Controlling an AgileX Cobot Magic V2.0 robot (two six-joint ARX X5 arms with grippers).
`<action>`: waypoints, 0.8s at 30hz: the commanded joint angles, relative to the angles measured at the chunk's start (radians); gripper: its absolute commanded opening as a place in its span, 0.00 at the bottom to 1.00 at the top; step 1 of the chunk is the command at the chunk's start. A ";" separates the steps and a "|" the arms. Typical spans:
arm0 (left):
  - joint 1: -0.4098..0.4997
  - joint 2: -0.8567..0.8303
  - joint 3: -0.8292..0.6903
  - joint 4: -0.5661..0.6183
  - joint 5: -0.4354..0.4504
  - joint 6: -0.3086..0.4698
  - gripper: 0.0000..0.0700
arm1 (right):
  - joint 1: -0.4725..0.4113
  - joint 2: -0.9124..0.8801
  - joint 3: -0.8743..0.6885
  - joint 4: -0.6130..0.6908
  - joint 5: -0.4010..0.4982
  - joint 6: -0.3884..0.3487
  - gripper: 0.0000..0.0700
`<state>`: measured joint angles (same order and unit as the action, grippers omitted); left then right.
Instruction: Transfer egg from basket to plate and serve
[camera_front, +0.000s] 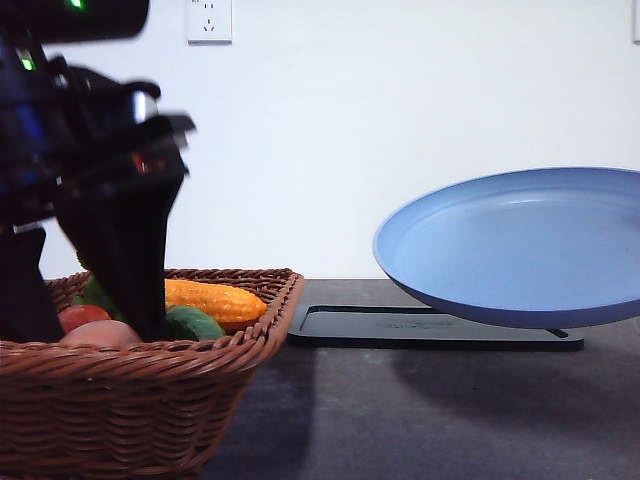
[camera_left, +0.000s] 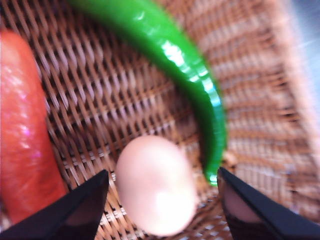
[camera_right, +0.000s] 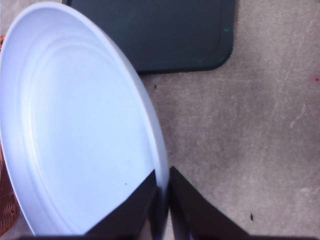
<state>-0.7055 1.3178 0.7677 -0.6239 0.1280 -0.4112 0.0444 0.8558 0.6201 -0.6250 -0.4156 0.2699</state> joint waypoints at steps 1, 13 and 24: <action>-0.009 0.032 0.015 0.015 -0.006 0.004 0.63 | -0.001 0.003 0.010 0.009 -0.007 0.000 0.00; -0.009 0.088 0.015 0.025 -0.007 0.029 0.47 | -0.001 0.003 0.010 0.009 -0.007 0.000 0.00; -0.009 0.071 0.044 0.004 -0.006 0.035 0.31 | -0.001 0.003 0.010 0.010 -0.042 0.001 0.00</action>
<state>-0.7048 1.3853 0.7882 -0.6273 0.1115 -0.3845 0.0444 0.8558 0.6201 -0.6250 -0.4484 0.2699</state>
